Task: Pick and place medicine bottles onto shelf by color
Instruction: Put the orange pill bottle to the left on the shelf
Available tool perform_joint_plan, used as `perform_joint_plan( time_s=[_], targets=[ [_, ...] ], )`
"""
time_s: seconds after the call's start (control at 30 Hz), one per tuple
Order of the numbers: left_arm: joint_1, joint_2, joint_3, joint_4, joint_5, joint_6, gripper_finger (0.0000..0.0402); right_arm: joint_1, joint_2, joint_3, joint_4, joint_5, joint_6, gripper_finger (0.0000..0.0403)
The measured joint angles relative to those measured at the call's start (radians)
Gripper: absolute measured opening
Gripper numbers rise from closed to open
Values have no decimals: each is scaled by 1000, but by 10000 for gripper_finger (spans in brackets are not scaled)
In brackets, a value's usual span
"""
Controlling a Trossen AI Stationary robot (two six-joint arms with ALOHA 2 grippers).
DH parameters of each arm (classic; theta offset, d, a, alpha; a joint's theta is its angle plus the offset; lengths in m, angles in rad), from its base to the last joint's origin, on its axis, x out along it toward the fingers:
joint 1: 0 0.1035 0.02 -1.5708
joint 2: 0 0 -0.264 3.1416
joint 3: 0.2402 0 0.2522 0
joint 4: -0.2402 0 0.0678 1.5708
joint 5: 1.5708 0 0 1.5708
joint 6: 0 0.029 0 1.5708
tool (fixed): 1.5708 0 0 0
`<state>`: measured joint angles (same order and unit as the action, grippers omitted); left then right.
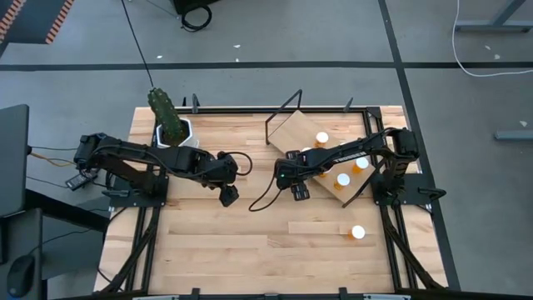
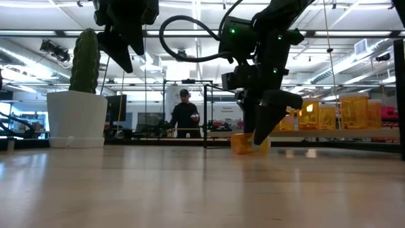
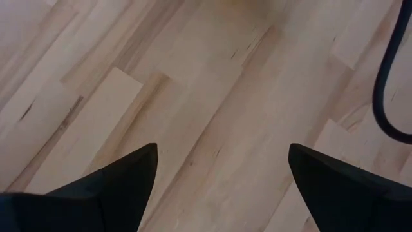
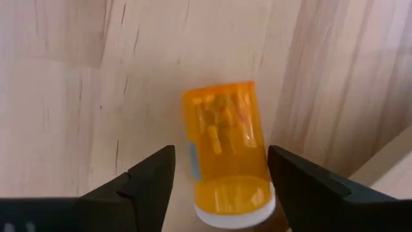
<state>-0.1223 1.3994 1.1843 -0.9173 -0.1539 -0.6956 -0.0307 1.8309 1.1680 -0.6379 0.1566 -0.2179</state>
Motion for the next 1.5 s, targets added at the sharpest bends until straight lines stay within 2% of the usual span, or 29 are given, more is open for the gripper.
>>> perform_joint_plan(
  time_s=[0.27,0.53,0.67,0.97,1.33,1.5],
  targets=[
    [0,0,0,6,-7,23,355,0,-48,61,-69,0,71,224],
    [8,0,0,27,-37,34,355,0,-111,81,-70,-23,23,209],
    [8,0,0,35,-37,24,355,0,-84,53,-51,-101,-25,226],
    [0,0,0,37,-37,-7,355,-51,-59,-40,23,-100,-36,290],
    [0,0,0,37,-27,-18,355,-80,-57,-42,45,-106,-22,294],
    [0,0,0,37,-26,-18,355,-78,-57,-54,47,-106,32,291]
  ],
)
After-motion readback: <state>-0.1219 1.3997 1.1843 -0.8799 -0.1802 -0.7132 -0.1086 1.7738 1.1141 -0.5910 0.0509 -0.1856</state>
